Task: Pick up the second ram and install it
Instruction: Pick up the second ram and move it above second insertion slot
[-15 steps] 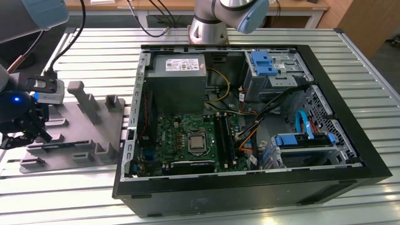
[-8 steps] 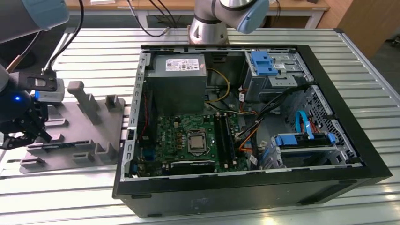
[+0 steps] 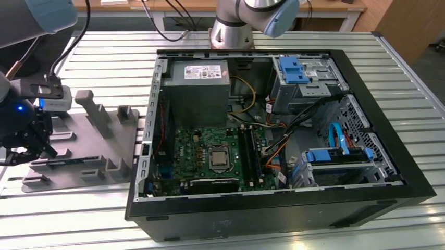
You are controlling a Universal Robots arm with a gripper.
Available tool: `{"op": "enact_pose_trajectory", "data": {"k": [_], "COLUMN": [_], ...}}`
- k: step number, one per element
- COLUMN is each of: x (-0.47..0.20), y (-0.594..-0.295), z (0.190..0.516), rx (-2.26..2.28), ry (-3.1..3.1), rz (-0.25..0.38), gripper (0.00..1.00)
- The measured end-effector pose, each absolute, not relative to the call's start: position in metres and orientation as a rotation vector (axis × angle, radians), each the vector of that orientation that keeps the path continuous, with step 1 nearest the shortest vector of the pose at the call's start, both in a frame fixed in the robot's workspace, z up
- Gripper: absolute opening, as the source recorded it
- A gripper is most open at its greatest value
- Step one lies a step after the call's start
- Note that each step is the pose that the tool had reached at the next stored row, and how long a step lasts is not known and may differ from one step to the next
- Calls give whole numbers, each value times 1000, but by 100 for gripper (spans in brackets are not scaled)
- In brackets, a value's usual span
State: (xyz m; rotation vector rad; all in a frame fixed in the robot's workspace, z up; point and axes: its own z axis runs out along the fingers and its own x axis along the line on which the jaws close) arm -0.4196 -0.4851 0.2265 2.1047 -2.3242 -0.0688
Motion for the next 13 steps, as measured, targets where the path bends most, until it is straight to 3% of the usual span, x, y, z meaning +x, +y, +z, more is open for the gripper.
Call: {"op": "enact_pose_trajectory", "data": {"k": [13], "x": [-420], "y": [-485], "z": [226], "rx": [2225], "ry": [-2206], "rz": [-68], "gripper": [10]}}
